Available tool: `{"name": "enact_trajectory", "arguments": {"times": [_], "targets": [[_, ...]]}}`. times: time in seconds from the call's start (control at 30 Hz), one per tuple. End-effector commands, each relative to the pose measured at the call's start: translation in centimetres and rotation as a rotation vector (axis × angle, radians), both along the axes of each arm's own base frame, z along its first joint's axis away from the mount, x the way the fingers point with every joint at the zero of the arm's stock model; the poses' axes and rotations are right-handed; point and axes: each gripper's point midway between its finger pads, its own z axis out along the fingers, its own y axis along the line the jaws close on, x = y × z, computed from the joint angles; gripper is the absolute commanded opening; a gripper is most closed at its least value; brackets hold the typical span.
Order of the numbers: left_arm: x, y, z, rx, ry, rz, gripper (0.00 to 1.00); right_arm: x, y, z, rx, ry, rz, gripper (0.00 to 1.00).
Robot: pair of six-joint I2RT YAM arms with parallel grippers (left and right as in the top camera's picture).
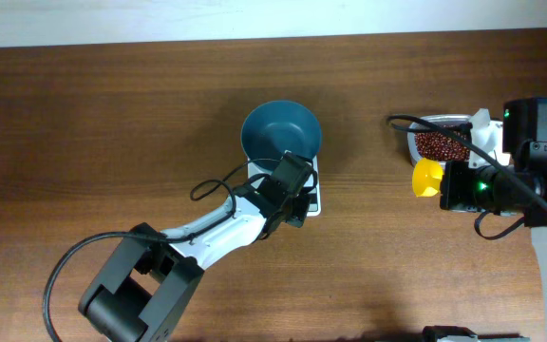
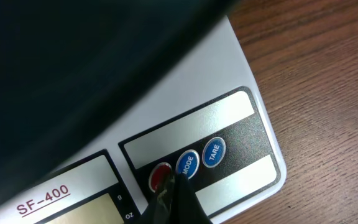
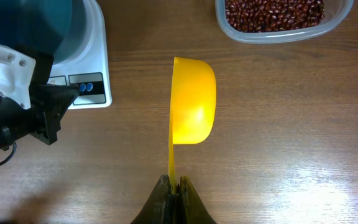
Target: Scoop item into bowl and weigh 50g on scale
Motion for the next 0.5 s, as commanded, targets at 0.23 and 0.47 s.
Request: {"name": "enact_trajectory", "arguments": {"times": [0.23,0.47], "targets": [[1.43,1.16,-0.09,0.071,-0.067,0.051,0.0,0.04,0.08,0.01,0.013,-0.001,-0.007,0.04],[1.3,0.84,-0.08,0.056,-0.059,0.042,0.0,-0.06,0.09,-0.03,0.014,0.003,-0.007,0.04]]}}
